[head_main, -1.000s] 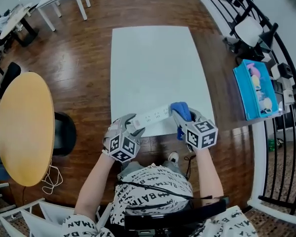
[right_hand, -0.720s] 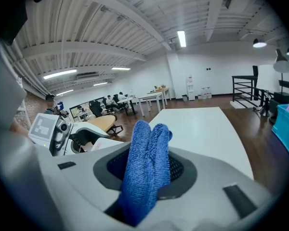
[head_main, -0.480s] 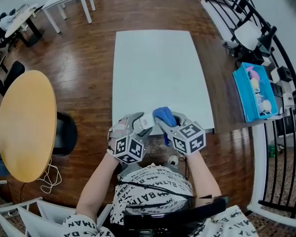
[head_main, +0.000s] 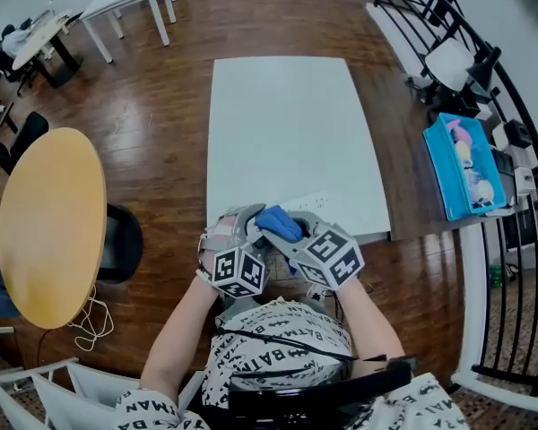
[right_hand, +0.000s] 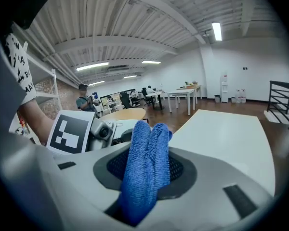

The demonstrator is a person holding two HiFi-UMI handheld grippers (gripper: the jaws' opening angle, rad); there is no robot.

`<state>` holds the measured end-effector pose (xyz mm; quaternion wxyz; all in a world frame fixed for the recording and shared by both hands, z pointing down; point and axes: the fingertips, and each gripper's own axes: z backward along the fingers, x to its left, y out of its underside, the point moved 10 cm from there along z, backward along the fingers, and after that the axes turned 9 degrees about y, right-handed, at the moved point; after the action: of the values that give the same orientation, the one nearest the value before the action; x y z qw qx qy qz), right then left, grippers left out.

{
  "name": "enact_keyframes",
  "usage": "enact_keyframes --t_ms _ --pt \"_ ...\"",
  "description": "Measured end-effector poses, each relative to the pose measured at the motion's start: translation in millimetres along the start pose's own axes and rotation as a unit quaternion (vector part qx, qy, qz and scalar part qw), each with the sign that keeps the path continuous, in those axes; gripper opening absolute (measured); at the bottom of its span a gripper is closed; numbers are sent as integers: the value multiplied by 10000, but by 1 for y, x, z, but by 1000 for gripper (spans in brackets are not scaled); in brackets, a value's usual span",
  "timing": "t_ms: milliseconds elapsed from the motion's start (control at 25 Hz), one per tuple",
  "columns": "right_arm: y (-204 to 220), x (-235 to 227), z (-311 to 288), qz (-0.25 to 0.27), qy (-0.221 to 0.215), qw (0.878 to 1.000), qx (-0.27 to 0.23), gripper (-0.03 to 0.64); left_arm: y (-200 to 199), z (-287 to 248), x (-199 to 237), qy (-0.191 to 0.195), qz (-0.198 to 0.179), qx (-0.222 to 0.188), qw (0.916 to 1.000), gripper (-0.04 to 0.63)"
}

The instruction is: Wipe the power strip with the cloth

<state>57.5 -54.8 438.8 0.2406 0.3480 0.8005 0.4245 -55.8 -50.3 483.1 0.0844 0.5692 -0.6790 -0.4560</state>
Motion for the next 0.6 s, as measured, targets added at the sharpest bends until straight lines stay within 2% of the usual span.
enact_keyframes --t_ms 160,400,520,600 --pt "6 -21 13 -266 336 9991 -40 130 2 4 2 -90 141 -3 9999 287" --pt "-4 9 1 174 50 9998 62 130 -8 6 -5 -162 -121 114 9997 287" --pt "-7 12 0 418 208 9989 88 132 -8 10 -5 -231 -135 60 9996 287" --pt "-5 -2 8 264 386 9989 8 132 -8 15 -4 -247 -71 -44 9997 287"
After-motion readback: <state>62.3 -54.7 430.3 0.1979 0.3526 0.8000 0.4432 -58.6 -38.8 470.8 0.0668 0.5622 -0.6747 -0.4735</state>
